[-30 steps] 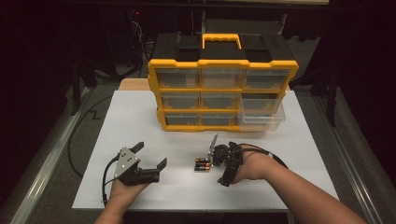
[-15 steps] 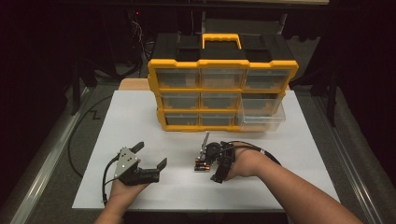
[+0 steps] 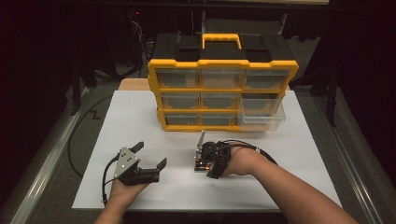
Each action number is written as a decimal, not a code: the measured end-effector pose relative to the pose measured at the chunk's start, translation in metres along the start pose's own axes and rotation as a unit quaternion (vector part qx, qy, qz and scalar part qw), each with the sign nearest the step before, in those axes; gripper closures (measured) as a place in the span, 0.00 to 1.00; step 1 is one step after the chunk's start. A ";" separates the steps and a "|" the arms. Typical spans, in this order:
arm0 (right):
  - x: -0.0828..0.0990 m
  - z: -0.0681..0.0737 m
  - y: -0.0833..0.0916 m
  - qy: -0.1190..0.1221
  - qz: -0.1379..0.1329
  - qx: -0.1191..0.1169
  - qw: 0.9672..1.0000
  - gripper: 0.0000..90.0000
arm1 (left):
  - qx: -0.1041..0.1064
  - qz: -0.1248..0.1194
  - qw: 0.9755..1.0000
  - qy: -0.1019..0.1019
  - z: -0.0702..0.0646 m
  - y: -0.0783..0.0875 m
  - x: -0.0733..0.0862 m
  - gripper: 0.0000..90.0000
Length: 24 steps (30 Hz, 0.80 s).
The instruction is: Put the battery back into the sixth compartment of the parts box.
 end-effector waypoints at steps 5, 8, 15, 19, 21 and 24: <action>-0.002 -0.001 0.000 0.000 -0.005 0.002 1.000 0.62 | -0.001 -0.002 1.000 0.002 0.001 0.001 0.000 0.01; -0.002 -0.002 0.000 0.002 -0.004 0.003 1.000 0.67 | -0.001 -0.001 1.000 0.001 0.000 0.001 0.000 0.01; -0.003 -0.001 -0.002 0.009 0.003 0.007 1.000 0.74 | 0.000 -0.003 1.000 0.002 0.001 0.001 -0.001 0.01; -0.006 -0.002 -0.004 0.016 0.002 0.011 1.000 0.76 | 0.000 -0.003 1.000 0.001 0.001 0.001 -0.001 0.01; -0.006 -0.002 -0.005 0.014 0.005 0.011 1.000 0.77 | 0.000 -0.003 1.000 0.002 0.001 0.001 -0.001 0.01; -0.008 -0.003 -0.006 0.021 0.005 0.014 1.000 0.79 | 0.000 -0.003 1.000 0.002 0.001 0.001 -0.001 0.01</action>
Point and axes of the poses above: each handheld gripper's, and its own axes: y roughly backward along the jaws, x roughly out of its underside, z roughly to its left, the point moved 8 cm from there along -y, roughly forward along the jaws, and after that the axes turned 12 degrees about z, right-handed, at the moved point
